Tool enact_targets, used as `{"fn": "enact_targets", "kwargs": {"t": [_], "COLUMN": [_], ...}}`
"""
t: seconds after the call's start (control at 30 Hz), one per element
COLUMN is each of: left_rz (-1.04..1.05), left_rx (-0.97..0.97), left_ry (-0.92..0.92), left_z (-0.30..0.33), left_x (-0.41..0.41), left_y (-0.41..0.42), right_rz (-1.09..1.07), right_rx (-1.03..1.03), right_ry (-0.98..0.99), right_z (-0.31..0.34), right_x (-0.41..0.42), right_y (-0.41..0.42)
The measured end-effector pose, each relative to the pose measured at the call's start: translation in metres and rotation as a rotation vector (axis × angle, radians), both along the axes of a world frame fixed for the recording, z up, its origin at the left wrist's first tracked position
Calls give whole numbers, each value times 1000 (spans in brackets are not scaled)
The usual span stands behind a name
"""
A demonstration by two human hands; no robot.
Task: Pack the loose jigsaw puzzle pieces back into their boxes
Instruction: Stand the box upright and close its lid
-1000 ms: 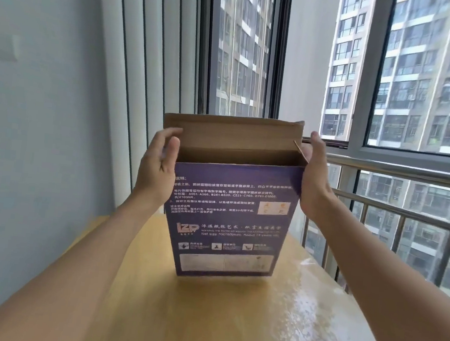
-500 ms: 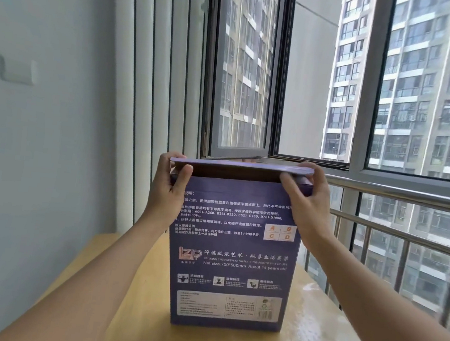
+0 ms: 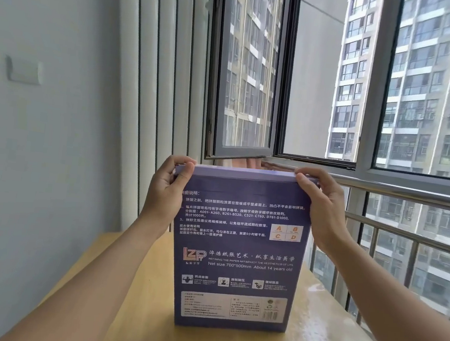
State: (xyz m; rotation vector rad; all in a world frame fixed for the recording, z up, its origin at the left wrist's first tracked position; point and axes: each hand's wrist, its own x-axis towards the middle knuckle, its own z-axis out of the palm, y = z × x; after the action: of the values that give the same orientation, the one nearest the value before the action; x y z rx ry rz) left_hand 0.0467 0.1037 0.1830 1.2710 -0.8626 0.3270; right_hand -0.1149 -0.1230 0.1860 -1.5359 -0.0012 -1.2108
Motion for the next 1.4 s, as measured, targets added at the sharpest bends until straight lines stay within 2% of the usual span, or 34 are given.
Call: {"fn": "enact_targets", "kwargs": {"t": [0.3,0.47,0.53,0.6,0.67,0.73,0.87,0.97,1.1,1.23,1.4], "left_rz": [-216,-107,-33,-11,-66,-117,-193,-216,-151,-11,20], "left_rx": [-29,-118,-86,-7,83,73,48,97,269,499,716], "left_ry": [110,180,237,347,375,360,295,304,384,278,194], "left_z": [3,-4,-1,5,10,9,-26,-77,-144,-192,-242], "left_x": [3,-8,-15,-17,-22,-24,-14,-1,13,26,25], "left_y": [14,3,-5,-8,-3,3,15,19,28,37,40], "right_rz": [-7,-29,-33,-47,-46,36,170,225,96,26,-102], "right_rx": [-27,57,96,118,94,82,90,54,-153,-221,-352], "right_ry": [-34,26,181,484,731,719,461,465,734,940,1132], "right_z": [-4,-2,1,12,26,29,-13,-64,-126,-167,-216], "right_x": [3,3,1,-7,-19,-27,-24,-14,2,13,10], "right_y": [-2,0,0,-3,-4,0,9,2,-12,-13,-16]}}
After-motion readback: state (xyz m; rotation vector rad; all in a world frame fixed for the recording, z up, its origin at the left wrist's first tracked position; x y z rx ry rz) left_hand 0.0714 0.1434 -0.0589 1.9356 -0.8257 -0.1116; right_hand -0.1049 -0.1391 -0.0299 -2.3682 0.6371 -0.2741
